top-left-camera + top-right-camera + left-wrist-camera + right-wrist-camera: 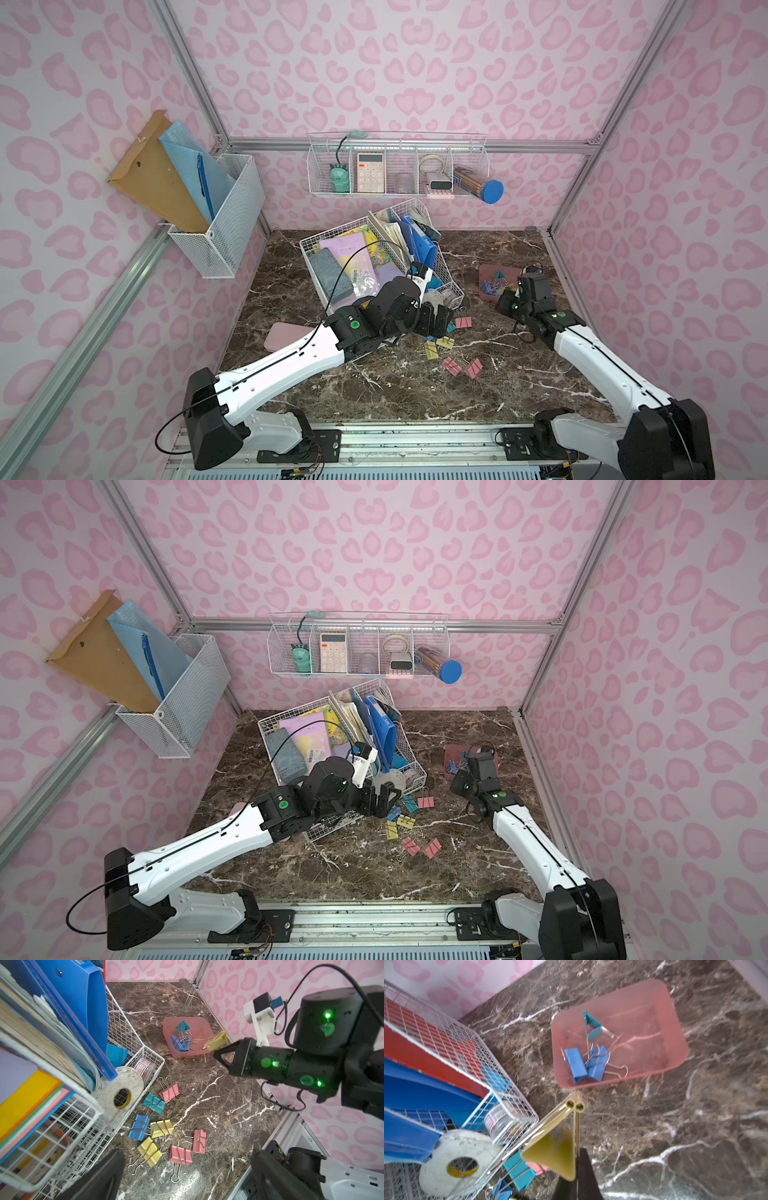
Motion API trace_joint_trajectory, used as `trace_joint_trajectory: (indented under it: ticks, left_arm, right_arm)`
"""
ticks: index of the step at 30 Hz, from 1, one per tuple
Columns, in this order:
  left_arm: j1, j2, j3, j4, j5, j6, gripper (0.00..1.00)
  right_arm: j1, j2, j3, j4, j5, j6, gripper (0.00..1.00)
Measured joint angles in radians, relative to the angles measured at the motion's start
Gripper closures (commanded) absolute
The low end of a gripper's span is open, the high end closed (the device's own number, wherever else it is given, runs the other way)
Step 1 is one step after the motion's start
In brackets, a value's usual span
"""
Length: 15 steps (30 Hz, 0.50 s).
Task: Put the binder clips in the storage box
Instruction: Place the binder clip in the storage box.
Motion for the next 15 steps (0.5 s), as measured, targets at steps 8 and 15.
trace_joint_trajectory:
  ticks: [8, 15]
  left_arm:
    - [0.0, 0.0, -0.001, 0.016, 0.022, 0.032, 0.0]
    - [0.0, -0.01, -0.009, 0.007, 0.003, 0.044, 0.0]
  right_arm:
    - [-0.12, 0.321, 0.237, -0.024, -0.117, -0.173, 1.0]
    - [-0.163, 0.578, 0.44, -0.042, -0.135, -0.24, 1.0]
